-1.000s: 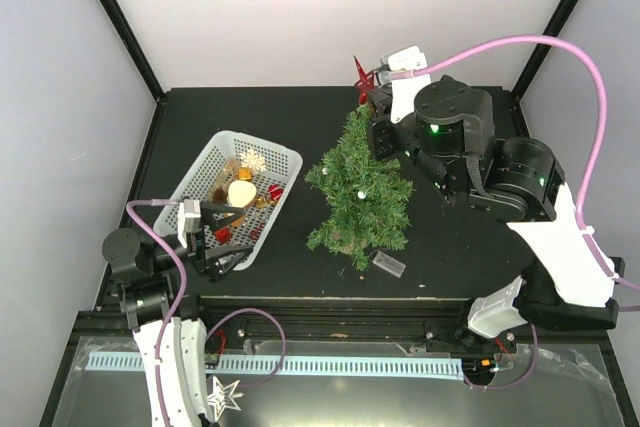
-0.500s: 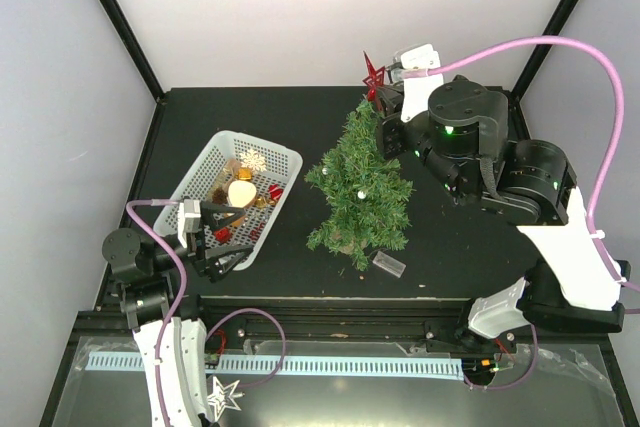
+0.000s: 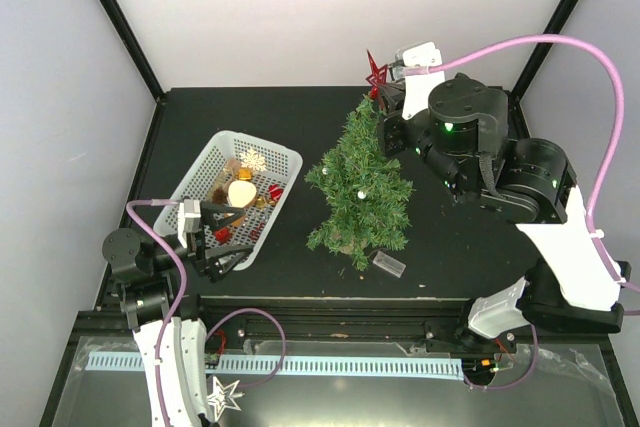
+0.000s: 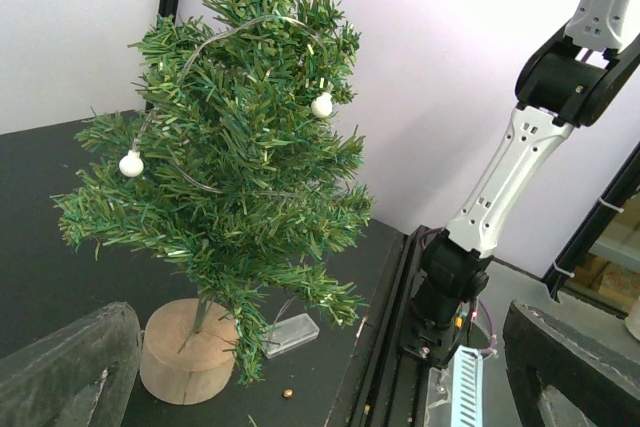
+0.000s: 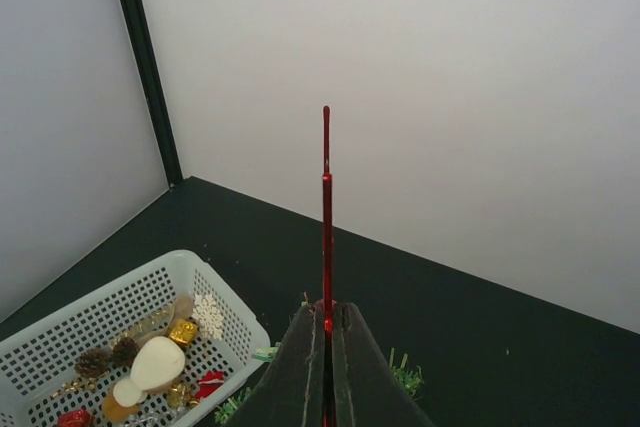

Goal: Decorate the small christmas tree

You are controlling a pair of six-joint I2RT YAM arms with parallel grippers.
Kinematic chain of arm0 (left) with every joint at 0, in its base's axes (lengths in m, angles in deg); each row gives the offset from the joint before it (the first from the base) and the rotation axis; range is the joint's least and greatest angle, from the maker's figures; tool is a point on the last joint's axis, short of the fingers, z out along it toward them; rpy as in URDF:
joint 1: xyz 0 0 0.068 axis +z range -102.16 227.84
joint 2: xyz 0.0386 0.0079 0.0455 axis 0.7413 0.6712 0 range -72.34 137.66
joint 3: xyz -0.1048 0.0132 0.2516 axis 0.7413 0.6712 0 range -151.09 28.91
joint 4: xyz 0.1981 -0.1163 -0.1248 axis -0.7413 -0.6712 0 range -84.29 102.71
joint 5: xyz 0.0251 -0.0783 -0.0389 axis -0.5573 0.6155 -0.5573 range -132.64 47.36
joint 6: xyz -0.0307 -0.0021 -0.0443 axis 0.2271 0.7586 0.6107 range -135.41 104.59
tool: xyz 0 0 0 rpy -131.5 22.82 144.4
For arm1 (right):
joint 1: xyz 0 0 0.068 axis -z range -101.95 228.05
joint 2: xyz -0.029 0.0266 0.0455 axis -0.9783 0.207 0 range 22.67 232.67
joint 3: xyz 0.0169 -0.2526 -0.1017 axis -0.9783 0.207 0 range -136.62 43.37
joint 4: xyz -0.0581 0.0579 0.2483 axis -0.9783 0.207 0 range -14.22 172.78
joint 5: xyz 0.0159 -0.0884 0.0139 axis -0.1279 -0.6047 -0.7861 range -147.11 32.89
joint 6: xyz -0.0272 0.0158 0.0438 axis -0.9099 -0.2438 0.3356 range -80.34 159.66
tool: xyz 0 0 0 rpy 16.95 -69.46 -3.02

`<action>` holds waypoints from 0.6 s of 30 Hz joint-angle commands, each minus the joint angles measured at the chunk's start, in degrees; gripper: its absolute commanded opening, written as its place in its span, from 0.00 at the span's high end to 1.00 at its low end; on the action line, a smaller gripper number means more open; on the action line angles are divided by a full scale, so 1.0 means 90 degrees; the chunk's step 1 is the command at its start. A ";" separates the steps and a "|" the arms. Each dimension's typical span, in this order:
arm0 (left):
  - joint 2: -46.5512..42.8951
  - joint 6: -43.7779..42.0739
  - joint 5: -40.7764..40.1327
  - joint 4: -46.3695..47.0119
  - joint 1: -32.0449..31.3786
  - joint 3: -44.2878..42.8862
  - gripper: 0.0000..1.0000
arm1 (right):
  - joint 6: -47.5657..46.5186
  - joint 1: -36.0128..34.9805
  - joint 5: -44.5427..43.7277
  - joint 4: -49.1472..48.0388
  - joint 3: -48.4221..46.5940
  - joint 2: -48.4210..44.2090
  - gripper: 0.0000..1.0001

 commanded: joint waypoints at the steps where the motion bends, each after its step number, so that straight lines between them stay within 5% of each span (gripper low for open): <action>1: -0.0112 0.0084 0.0791 0.0176 0.0045 0.0036 0.01 | -0.0003 0.0068 0.0001 -0.0077 0.0030 0.0008 0.99; 18: -0.0107 0.0084 0.0794 0.0193 0.0030 0.0047 0.01 | 0.0134 0.0088 0.0381 -0.0054 -0.0153 0.0033 0.99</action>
